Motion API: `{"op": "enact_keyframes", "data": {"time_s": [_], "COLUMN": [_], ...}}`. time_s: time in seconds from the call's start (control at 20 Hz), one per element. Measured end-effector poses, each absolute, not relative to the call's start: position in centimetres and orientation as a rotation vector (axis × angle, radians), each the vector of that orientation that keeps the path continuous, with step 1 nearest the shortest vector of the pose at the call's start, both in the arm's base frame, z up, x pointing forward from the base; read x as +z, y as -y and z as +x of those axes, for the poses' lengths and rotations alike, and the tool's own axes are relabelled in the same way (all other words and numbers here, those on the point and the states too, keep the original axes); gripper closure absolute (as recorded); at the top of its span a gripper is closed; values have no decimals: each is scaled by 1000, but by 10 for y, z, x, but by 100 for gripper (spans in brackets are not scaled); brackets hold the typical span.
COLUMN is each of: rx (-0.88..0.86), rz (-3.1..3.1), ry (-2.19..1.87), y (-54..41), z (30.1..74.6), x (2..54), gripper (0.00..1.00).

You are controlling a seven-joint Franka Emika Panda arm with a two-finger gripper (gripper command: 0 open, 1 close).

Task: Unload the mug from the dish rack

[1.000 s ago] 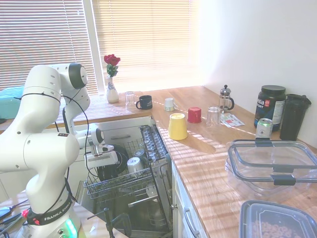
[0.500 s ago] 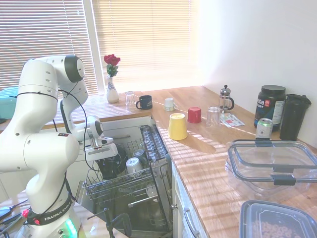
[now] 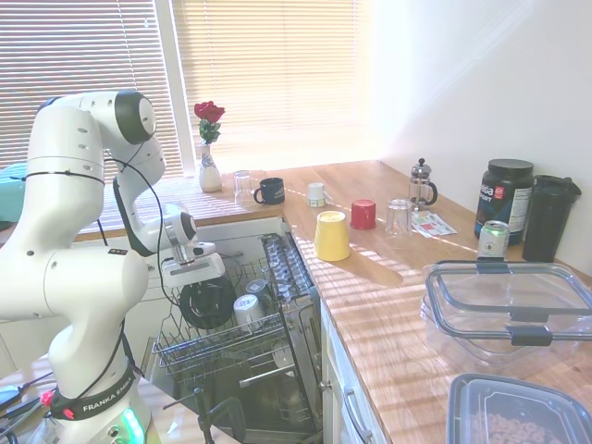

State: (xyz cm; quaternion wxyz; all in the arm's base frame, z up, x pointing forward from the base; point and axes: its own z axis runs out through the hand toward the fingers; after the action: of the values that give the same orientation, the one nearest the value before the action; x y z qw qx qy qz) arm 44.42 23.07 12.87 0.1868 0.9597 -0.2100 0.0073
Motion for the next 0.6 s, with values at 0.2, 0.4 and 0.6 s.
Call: {"op": "enact_keyframes", "data": {"time_s": [0.2,0.4,0.6], "rx": [56,106,134], "rz": [2725,2737,2754], "ry": [631,653,688], "y": [-214,-205,-202], "z": [449,460,467], "x": [162,198,228], "gripper": [100,100,100]}}
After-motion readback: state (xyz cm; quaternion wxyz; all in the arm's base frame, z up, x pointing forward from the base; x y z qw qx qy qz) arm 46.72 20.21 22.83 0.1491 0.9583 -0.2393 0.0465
